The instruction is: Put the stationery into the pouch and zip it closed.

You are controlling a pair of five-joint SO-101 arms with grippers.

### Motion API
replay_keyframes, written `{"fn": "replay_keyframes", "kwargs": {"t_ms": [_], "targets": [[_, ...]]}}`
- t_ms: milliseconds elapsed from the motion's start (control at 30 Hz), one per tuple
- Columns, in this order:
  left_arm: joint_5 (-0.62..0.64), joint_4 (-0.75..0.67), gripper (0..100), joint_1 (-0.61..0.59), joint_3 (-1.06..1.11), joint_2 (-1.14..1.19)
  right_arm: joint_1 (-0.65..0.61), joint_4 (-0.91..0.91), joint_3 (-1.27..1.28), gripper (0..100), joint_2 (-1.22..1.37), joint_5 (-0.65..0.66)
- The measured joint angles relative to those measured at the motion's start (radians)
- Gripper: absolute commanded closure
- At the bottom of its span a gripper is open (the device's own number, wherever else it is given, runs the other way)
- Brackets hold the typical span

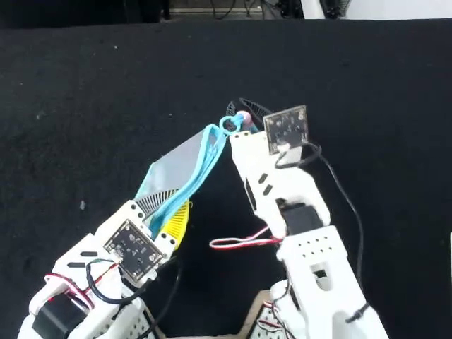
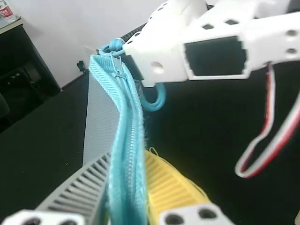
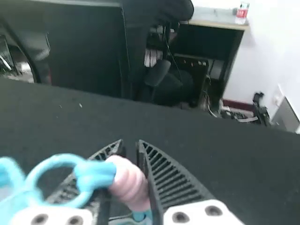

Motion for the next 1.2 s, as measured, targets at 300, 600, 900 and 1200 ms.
{"fn": "replay_keyframes", "kwargs": {"t_ms": [300,600,900,1200], "targets": [[0.0,0.0,97,-0.006,0.014,0.0,0.055,0.0,-0.118,98.8,0.189,0.0],[0.0,0.0,97,-0.008,0.017,0.002,0.072,-0.003,-0.163,98.8,0.27,0.0],[0.0,0.014,97,-0.005,0.015,0.002,0.08,-0.003,-0.163,98.8,0.27,0.0],[0.0,0.051,97,-0.006,-0.008,0.002,0.08,-0.003,-0.163,98.8,0.27,0.0]]}}
